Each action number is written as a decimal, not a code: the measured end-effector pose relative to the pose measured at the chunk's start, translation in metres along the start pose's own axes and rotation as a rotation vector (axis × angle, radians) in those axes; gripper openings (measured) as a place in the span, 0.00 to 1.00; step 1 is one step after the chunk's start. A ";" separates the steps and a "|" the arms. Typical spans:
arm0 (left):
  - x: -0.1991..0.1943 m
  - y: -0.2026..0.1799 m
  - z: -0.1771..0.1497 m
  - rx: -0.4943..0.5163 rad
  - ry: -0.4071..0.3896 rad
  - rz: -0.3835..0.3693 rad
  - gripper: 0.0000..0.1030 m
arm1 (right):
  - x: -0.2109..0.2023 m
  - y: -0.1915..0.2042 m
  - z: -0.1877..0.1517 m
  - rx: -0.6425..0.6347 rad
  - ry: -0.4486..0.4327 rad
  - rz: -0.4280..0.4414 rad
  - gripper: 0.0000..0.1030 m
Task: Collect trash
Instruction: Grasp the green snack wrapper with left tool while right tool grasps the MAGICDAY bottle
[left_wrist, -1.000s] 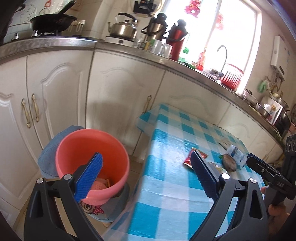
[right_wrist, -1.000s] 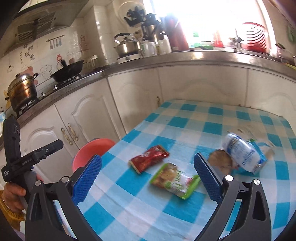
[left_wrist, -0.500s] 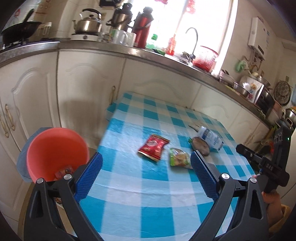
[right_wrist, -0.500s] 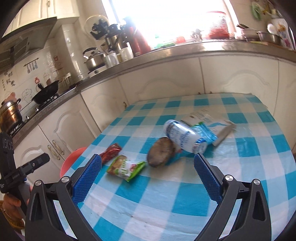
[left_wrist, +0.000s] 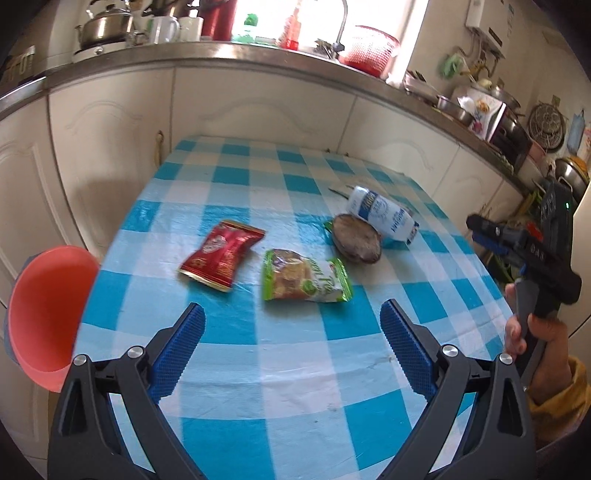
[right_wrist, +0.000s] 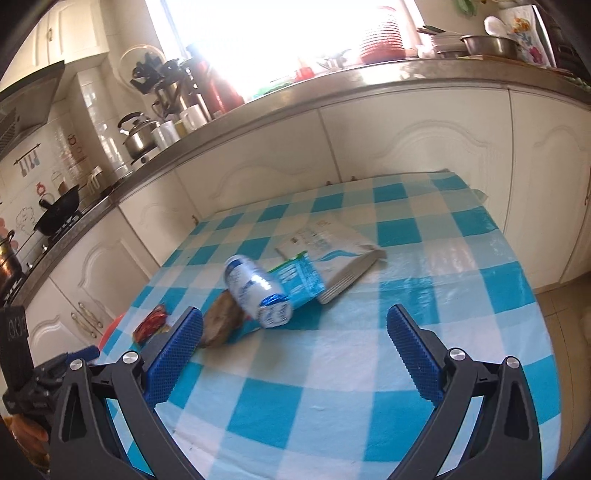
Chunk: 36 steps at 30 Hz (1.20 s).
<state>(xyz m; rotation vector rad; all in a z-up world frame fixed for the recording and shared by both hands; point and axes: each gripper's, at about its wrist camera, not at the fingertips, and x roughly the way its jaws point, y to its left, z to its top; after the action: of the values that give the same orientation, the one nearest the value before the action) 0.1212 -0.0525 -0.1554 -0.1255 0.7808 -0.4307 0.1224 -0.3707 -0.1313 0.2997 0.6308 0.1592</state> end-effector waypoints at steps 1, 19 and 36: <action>0.004 -0.003 0.000 0.002 0.009 -0.002 0.93 | 0.002 -0.006 0.004 0.012 -0.001 -0.001 0.96; 0.064 -0.025 0.010 0.041 0.091 0.048 0.93 | 0.043 0.005 0.038 -0.007 0.046 0.179 0.96; 0.100 -0.028 0.028 0.072 0.145 0.076 0.93 | 0.090 0.041 0.031 -0.201 0.170 0.148 0.96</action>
<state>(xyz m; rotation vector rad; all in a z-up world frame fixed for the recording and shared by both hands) 0.1943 -0.1211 -0.1936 0.0025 0.9081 -0.3980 0.2107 -0.3173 -0.1443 0.1394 0.7549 0.3910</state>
